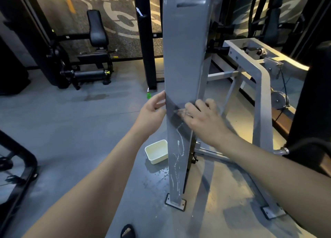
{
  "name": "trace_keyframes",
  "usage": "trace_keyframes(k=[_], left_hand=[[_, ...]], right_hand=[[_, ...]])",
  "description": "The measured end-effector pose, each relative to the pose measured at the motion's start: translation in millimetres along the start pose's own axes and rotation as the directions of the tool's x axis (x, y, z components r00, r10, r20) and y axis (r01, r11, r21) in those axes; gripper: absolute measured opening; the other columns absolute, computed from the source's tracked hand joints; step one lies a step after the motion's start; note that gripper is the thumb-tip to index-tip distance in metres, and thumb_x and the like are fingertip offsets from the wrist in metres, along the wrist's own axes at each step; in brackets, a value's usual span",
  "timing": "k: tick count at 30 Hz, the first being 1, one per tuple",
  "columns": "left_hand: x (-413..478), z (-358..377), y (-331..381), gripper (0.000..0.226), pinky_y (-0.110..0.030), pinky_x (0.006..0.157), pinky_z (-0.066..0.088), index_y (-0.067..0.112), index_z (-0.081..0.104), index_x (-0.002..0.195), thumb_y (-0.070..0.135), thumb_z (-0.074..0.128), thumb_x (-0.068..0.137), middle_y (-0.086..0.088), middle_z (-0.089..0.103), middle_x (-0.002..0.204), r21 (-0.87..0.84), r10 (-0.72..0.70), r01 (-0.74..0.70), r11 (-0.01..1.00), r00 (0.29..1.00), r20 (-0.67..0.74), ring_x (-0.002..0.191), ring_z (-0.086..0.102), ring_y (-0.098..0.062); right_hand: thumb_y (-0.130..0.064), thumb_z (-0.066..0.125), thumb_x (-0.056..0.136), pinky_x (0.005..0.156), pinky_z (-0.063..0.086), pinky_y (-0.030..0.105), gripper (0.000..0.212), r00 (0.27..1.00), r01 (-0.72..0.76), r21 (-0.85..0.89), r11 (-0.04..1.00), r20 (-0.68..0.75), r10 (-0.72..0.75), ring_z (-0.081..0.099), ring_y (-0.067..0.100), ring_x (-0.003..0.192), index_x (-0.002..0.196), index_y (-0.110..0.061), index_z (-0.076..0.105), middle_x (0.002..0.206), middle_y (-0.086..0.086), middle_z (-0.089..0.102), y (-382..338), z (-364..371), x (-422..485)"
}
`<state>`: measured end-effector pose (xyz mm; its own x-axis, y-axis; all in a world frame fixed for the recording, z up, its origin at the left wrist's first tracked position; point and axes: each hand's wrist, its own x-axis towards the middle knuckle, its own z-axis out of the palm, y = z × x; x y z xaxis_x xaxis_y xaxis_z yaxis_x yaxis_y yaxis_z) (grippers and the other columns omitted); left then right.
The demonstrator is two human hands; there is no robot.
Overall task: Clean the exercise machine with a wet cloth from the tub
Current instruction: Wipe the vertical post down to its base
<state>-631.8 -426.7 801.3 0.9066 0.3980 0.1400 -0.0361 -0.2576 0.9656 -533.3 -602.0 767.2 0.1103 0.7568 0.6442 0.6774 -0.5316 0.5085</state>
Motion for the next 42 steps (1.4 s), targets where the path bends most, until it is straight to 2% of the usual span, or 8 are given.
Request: trace_keyframes(k=[5, 9, 12, 15, 19, 26, 33, 42], left_hand=[[1.6, 3.5, -14.1, 0.067, -0.009, 0.081, 0.049, 0.03, 0.04, 0.153, -0.01, 0.041, 0.099, 0.005, 0.057, 0.14, 0.005, -0.023, 0.023, 1.0, 1.0, 0.013, 0.125, 0.059, -0.013], [2.8, -0.8, -25.2, 0.089, -0.009, 0.084, 0.045, 0.04, 0.034, 0.155, -0.022, 0.031, 0.09, 0.004, 0.056, 0.144, 0.056, -0.04, 0.036, 0.998, 0.997, 0.061, 0.132, 0.056, -0.011], [3.4, -1.6, -31.3, 0.089, -0.009, 0.086, 0.045, 0.039, 0.033, 0.156, -0.021, 0.032, 0.091, 0.008, 0.055, 0.145, 0.065, -0.03, 0.025, 0.998, 0.996, 0.085, 0.131, 0.056, -0.005], [1.6, 1.0, -38.1, 0.075, -0.011, 0.093, 0.046, 0.034, 0.035, 0.157, -0.012, 0.04, 0.097, 0.01, 0.053, 0.146, 0.052, -0.037, 0.032, 0.998, 0.995, 0.093, 0.13, 0.055, -0.002], [-13.7, 2.6, -49.5, 0.057, -0.01, 0.088, 0.047, 0.026, 0.043, 0.149, 0.0, 0.05, 0.099, 0.005, 0.053, 0.143, 0.141, -0.051, 0.046, 0.989, 0.998, 0.026, 0.124, 0.058, -0.007], [-47.3, 13.6, -54.7, 0.034, -0.027, 0.092, 0.054, 0.03, 0.059, 0.12, 0.019, 0.071, 0.09, 0.007, 0.067, 0.121, -0.002, -0.157, 0.159, 0.987, 0.98, 0.123, 0.102, 0.067, -0.013], [-51.0, 40.1, -51.4, 0.035, -0.042, 0.097, 0.056, 0.011, 0.062, 0.119, 0.012, 0.077, 0.087, -0.014, 0.074, 0.11, -0.14, -0.188, 0.212, 0.967, 0.968, 0.165, 0.102, 0.07, -0.029], [-55.9, 54.9, -45.8, 0.006, -0.024, 0.068, 0.05, 0.01, 0.064, 0.096, 0.005, 0.068, 0.095, -0.001, 0.067, 0.08, -0.134, -0.267, 0.256, 0.957, 0.961, -0.073, 0.073, 0.061, -0.016]], right_hand=[[0.001, 0.041, 0.094, 0.076, 0.033, 0.042, 0.049, 0.991, -0.124, 0.056, 0.991, -0.035, 0.126, 0.05, 0.03, 0.085, 0.136, -0.016, 0.061, 0.107, 0.008, 0.059, 11.4, -4.8, -4.0], [-0.005, 0.02, 0.108, 0.071, 0.031, 0.041, 0.05, 0.994, 0.012, 0.084, 0.996, 0.109, -0.021, 0.047, 0.028, 0.08, 0.12, -0.013, 0.068, 0.097, 0.004, 0.055, -13.1, 10.1, -30.3], [-0.002, 0.039, 0.095, 0.075, 0.031, 0.041, 0.043, 0.989, -0.126, 0.081, 0.989, 0.091, 0.118, 0.047, 0.028, 0.085, 0.125, -0.018, 0.066, 0.102, 0.005, 0.056, -7.1, 2.6, -16.1], [-0.005, 0.018, 0.101, 0.076, 0.032, 0.042, 0.059, 0.971, -0.24, 0.118, 0.964, 0.048, 0.236, 0.047, 0.031, 0.087, 0.137, -0.02, 0.062, 0.113, 0.007, 0.06, -8.7, 2.9, -11.4], [-0.003, 0.055, 0.093, 0.073, 0.034, 0.04, 0.047, 0.962, -0.213, 0.294, 0.932, 0.232, 0.146, 0.045, 0.03, 0.088, 0.137, -0.017, 0.062, 0.102, 0.007, 0.056, -33.7, 17.3, -41.1], [-0.004, 0.064, 0.094, 0.086, 0.037, 0.005, 0.036, 0.745, -0.641, 0.713, 0.283, 0.492, 0.45, 0.051, -0.007, 0.102, 0.126, -0.02, 0.067, 0.114, -0.005, 0.055, -30.4, -14.5, -56.6], [-0.012, 0.07, 0.091, 0.081, 0.059, 0.036, 0.025, 0.536, -0.723, 0.657, -0.212, 0.728, 0.427, 0.068, 0.01, 0.093, 0.102, -0.033, 0.062, 0.1, -0.009, 0.069, -31.9, -33.6, -55.3], [-0.021, 0.069, 0.098, 0.086, 0.058, 0.053, 0.006, 0.323, -0.643, 0.518, -0.563, 0.851, 0.414, 0.072, 0.022, 0.088, 0.093, -0.024, 0.072, 0.096, 0.01, 0.075, -18.7, -23.5, -61.8]])
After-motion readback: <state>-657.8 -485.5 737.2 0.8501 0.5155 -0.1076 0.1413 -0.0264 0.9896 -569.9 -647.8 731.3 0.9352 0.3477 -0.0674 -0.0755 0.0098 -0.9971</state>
